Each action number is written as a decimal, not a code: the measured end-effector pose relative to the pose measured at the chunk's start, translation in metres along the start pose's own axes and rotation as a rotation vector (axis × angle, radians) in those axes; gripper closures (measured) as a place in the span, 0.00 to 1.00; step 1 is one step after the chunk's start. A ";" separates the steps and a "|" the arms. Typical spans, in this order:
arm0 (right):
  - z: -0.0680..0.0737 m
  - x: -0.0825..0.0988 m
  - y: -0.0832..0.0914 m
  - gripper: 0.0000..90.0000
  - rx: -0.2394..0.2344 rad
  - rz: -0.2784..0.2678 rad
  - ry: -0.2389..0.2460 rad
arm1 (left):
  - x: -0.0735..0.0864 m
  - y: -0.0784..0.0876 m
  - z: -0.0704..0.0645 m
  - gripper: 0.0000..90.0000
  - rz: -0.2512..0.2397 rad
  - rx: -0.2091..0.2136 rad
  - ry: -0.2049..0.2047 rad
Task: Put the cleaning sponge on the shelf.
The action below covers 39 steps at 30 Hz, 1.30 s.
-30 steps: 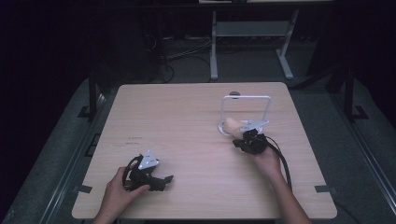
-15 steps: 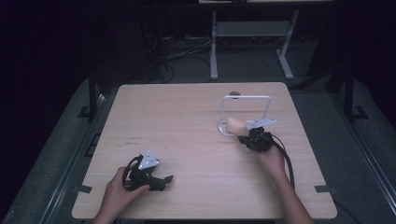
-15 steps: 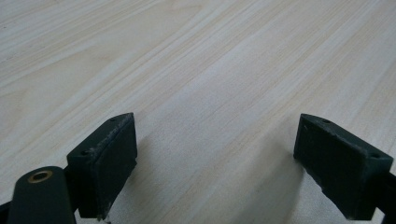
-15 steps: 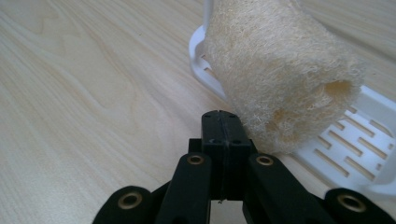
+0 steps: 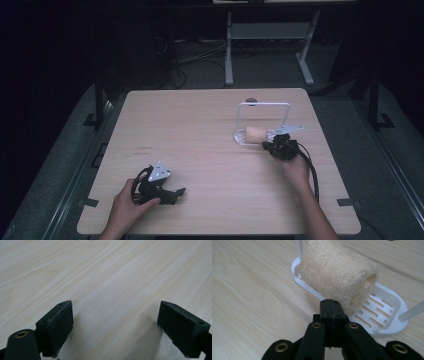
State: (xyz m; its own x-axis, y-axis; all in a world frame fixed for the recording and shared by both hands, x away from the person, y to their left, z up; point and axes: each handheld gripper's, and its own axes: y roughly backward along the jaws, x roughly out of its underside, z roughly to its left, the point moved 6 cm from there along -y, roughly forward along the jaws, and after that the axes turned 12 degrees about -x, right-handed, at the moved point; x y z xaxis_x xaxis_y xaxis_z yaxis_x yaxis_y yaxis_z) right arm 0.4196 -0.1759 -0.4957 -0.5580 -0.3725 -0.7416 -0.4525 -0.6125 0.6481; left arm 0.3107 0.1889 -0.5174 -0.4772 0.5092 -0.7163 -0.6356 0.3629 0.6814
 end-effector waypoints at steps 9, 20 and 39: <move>-0.008 0.002 0.002 1.00 0.030 -0.007 -0.019 | 0.000 0.000 0.000 0.14 0.000 0.000 0.000; -0.008 0.002 0.003 1.00 0.025 -0.006 -0.013 | 0.000 0.000 0.000 0.14 0.000 0.000 0.000; 0.011 0.005 0.027 0.81 0.004 -0.038 -0.004 | 0.000 0.000 0.000 0.14 0.000 0.000 0.000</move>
State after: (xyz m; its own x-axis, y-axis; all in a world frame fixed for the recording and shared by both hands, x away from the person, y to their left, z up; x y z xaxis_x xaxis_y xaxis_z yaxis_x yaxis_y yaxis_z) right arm 0.3966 -0.1864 -0.4802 -0.5433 -0.3462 -0.7648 -0.4761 -0.6233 0.6204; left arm 0.3107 0.1888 -0.5174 -0.4770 0.5095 -0.7161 -0.6356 0.3628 0.6815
